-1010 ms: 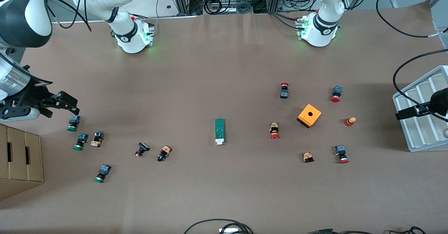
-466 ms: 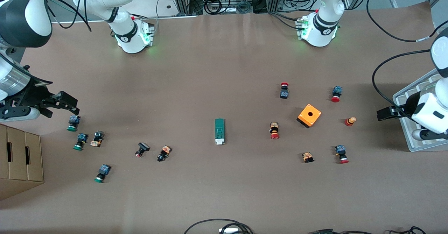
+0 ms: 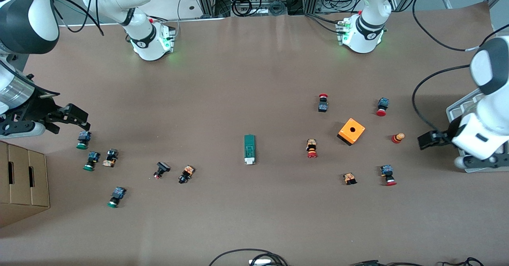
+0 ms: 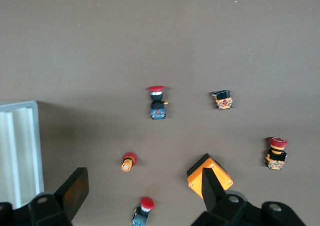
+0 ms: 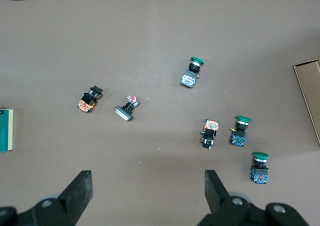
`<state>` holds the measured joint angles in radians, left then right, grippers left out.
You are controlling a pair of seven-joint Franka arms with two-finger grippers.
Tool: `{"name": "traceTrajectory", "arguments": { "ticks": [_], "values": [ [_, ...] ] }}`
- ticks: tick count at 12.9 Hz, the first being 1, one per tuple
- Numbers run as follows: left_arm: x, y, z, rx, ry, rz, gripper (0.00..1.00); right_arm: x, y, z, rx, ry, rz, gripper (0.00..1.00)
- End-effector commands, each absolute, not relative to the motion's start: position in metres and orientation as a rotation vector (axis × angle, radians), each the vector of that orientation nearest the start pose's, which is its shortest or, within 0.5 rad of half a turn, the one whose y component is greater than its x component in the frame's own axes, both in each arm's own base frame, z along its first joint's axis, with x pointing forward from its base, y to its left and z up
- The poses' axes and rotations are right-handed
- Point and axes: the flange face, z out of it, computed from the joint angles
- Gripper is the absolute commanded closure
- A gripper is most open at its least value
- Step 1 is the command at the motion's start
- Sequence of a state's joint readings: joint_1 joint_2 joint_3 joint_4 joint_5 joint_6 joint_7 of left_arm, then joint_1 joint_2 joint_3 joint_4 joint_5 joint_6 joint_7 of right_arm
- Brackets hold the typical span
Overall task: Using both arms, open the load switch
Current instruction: 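Move the left gripper toward the green load switch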
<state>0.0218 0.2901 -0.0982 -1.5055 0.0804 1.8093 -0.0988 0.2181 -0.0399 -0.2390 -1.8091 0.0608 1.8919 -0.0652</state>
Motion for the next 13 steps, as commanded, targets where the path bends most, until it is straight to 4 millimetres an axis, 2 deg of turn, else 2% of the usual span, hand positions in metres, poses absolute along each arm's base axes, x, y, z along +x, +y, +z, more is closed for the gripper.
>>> {"name": "traceTrajectory", "arguments": {
  "ticks": [1,2,3,5,6,10,12,13],
  "values": [
    [0.657,-0.075,0.489,-3.041,0.093,-0.068,0.0,0.564,-0.009,0.568,-3.091,-0.048,-0.196,0.0],
    [0.657,-0.086,0.488,-3.034,0.098,-0.086,0.0,0.564,-0.009,0.568,-3.091,-0.048,-0.196,0.0],
    [0.652,-0.107,0.483,-3.032,0.14,-0.111,0.0,0.564,-0.009,0.568,-3.091,-0.048,-0.196,0.0],
    [0.636,-0.127,0.472,-3.042,0.103,-0.213,0.0,0.564,-0.008,0.568,-3.09,-0.05,-0.198,0.0],
    [0.628,-0.143,0.465,-3.053,0.074,-0.261,0.0,0.564,-0.008,0.568,-3.09,-0.05,-0.198,0.0],
    [0.606,-0.225,0.458,-3.046,-0.002,-0.384,0.0,0.564,-0.008,0.568,-3.09,-0.052,-0.198,0.0],
    [0.592,-0.26,0.452,-3.065,-0.067,-0.404,0.0,0.564,-0.008,0.568,-3.09,-0.05,-0.198,0.0],
    [0.587,-0.27,0.448,-3.064,-0.033,-0.423,0.0,0.564,-0.008,0.568,-3.09,-0.05,-0.198,0.0]
  ]
}}
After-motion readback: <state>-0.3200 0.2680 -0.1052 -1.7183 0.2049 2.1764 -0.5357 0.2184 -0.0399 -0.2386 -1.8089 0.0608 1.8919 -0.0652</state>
